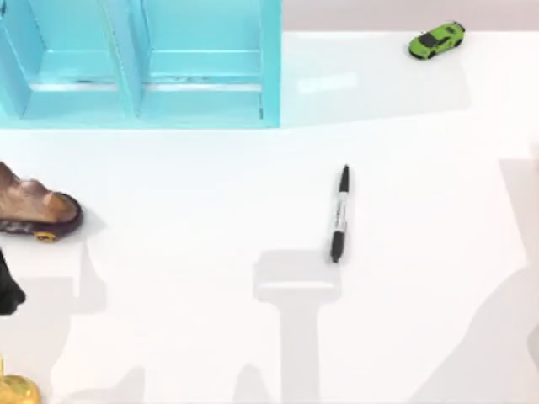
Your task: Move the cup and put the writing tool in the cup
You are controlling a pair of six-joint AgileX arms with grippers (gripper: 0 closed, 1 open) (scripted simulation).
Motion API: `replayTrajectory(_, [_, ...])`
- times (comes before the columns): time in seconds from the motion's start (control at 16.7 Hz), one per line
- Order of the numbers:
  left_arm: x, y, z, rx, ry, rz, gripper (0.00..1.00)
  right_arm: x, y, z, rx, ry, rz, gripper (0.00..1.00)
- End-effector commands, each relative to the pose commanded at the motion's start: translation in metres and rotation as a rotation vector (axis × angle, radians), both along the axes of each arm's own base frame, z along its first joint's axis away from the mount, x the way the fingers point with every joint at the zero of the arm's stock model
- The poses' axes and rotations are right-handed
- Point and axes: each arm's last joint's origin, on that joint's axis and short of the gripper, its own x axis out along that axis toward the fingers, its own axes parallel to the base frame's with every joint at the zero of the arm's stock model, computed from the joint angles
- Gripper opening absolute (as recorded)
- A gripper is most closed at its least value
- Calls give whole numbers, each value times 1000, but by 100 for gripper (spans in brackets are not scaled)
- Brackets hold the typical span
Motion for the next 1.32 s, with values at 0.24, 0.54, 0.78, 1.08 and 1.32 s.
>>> replayTrajectory(0.24, [0, 0, 0, 0, 0, 0, 100, 0, 0, 0, 0, 0, 0, 85])
replayTrajectory(0.54, [0, 0, 0, 0, 0, 0, 100, 0, 0, 0, 0, 0, 0, 47])
replayTrajectory(0.78, [0, 0, 0, 0, 0, 0, 100, 0, 0, 0, 0, 0, 0, 17])
replayTrajectory(1.08, [0, 0, 0, 0, 0, 0, 100, 0, 0, 0, 0, 0, 0, 0])
replayTrajectory(1.32, [0, 0, 0, 0, 0, 0, 100, 0, 0, 0, 0, 0, 0, 0])
